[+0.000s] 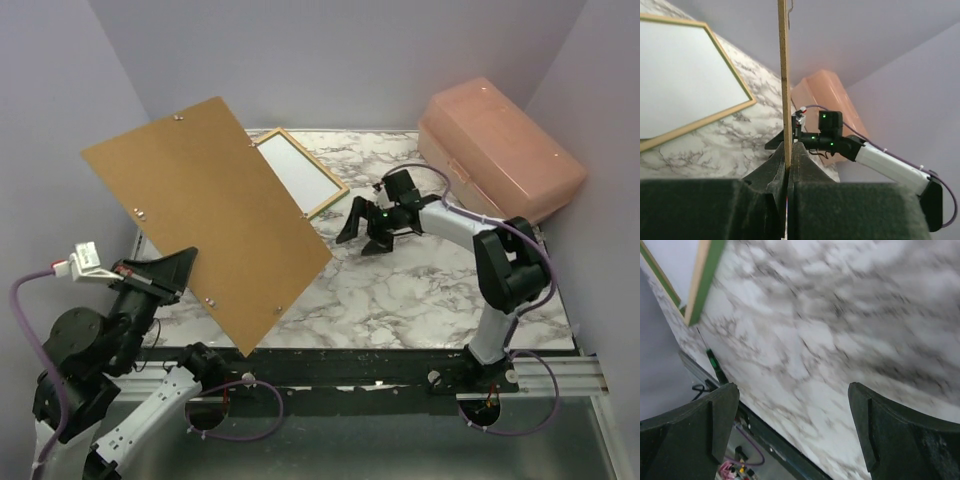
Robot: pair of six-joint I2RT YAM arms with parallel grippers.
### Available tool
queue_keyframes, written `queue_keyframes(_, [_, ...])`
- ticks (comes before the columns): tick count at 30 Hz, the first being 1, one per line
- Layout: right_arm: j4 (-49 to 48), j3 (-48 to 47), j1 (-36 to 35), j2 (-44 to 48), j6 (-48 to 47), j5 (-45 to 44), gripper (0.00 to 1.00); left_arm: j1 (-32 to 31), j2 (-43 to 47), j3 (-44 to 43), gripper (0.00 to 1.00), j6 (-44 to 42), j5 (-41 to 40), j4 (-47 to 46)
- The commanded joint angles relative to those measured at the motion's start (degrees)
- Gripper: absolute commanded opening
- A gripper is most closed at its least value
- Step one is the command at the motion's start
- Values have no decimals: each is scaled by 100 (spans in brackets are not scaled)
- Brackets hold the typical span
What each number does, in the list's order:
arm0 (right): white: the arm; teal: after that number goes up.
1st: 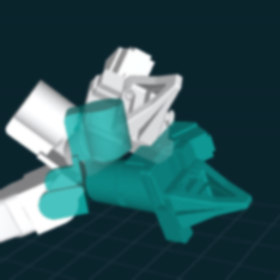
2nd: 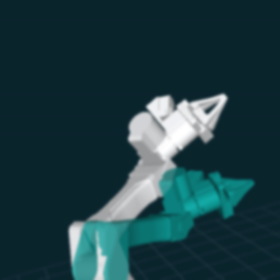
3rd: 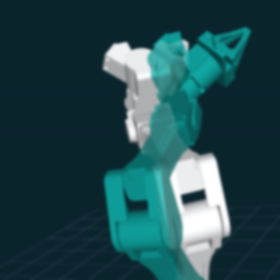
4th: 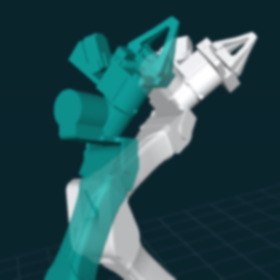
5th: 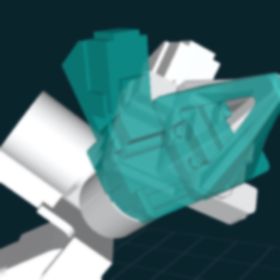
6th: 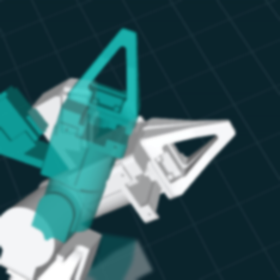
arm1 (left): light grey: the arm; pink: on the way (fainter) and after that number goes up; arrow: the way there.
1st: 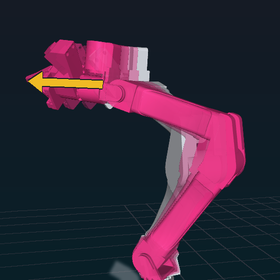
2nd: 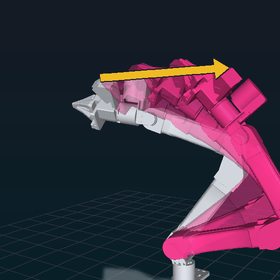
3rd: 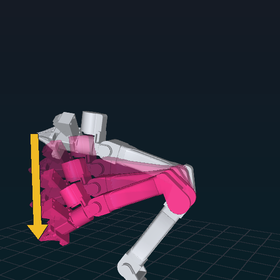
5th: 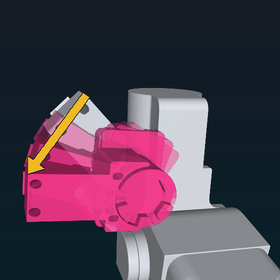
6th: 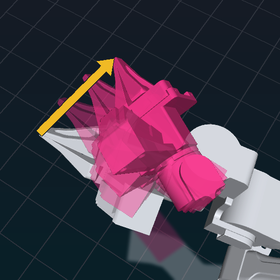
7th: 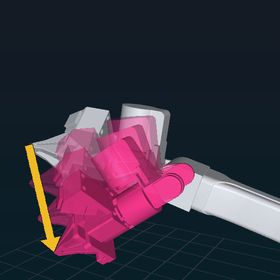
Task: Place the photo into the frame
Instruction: Pick up the photo frame item at the center of the board, then adjust the photo frame at the center of the board.
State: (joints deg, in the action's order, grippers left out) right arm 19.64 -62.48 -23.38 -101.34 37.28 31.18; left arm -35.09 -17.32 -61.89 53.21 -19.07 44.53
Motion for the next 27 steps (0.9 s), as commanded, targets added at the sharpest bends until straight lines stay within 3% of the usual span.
queue_keyframes(1, [137,-1275,-536,-955,303,-684,97,20,444,-345,0,-354,-647,-441])
queue_keyframes(10, [603,-3629,-980,-2975,665,-892,83,24,1048,-422,0,-685,-834,-363])
queue_keyframes(15, [955,-4531,-1108,-3631,797,-1078,82,20,1169,-409,0,-725,-863,-146])
queue_keyframes(21, [2133,-5514,-1264,-4320,586,-2036,75,11,1175,-369,0,-768,-792,-81])
queue_keyframes(27, [2689,-5769,-1426,-4585,451,-2985,65,12,1247,-314,0,-786,-719,-51])
